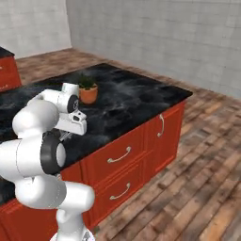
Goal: Pick up the tongs from the counter and place them near the plate next to the oven.
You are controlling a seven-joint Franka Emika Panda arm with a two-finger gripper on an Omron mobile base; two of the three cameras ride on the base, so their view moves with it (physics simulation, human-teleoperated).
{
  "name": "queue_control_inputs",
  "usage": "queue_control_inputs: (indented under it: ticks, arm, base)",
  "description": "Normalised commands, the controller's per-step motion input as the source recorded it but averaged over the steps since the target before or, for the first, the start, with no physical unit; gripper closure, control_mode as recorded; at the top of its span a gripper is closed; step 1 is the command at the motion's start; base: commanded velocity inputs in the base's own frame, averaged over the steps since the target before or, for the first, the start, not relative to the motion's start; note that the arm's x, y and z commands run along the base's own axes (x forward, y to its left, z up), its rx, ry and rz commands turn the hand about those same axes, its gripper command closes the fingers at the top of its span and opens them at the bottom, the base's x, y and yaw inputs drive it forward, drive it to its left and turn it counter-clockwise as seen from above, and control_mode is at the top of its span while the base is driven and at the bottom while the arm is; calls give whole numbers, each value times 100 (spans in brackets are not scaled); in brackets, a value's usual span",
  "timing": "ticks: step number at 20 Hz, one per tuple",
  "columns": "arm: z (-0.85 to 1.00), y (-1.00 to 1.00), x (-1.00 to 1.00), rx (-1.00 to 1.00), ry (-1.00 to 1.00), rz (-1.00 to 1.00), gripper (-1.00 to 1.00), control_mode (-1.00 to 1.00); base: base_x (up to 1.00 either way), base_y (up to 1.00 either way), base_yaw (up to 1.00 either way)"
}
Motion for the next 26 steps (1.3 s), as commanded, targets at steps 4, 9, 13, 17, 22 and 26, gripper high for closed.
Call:
queue_control_inputs:
  ticks: [4,9,13,17,22,26]
  arm:
    - [0,0,0,0,0,0,100,100]
    - [0,0,0,0,0,0,100,100]
    - [0,0,0,0,0,0,100,100]
    - [0,0,0,0,0,0,100,100]
    - [0,0,0,0,0,0,100,100]
    - [0,0,0,0,0,0,100,100]
  base:
    - [0,0,-99]
    - [0,-2,-93]
    - [0,-4,-92]
    - [0,-6,-91]
    - [0,-8,-89]
    - [0,-8,-90]
